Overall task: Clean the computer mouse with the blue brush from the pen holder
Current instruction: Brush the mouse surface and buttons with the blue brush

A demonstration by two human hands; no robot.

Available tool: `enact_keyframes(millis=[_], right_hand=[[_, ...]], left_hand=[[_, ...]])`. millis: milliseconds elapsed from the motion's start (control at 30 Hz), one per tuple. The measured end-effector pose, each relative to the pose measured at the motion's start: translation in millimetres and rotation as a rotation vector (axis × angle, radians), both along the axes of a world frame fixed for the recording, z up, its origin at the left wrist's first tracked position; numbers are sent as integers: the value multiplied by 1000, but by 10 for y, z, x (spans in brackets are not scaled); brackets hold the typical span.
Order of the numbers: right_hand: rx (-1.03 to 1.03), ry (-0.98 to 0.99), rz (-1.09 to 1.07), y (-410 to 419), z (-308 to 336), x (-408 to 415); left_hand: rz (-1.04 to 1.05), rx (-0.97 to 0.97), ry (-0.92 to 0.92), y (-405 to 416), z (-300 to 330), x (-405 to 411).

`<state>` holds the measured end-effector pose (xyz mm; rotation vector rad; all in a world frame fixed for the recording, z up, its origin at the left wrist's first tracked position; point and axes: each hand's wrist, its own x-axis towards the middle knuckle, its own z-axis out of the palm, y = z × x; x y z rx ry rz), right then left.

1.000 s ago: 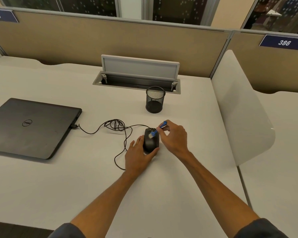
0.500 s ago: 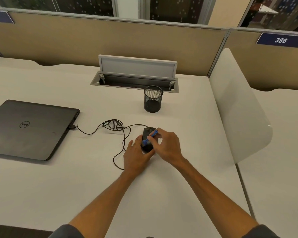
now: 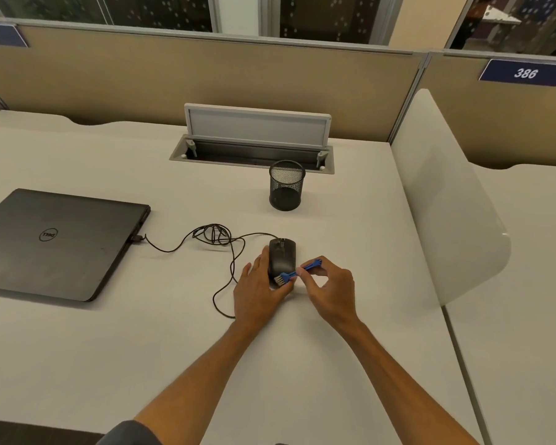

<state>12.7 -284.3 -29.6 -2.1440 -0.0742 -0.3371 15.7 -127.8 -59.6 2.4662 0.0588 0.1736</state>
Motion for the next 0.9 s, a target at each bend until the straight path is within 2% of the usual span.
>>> enact_keyframes(millis=[200, 433, 667, 833, 900], right_hand=[[42, -12, 25, -20, 21, -15], [-2, -5, 131, -53, 27, -10], [6, -31, -112, -252, 29, 126], [94, 31, 35, -181, 36, 148], [80, 74, -44, -166, 22, 214]], left_hand=[[-5, 13, -4, -9, -12, 0], [-11, 16, -8, 6, -40, 11], [9, 17, -20, 3, -44, 17], [15, 11, -11, -5, -54, 23], [11, 14, -22, 0, -66, 24]])
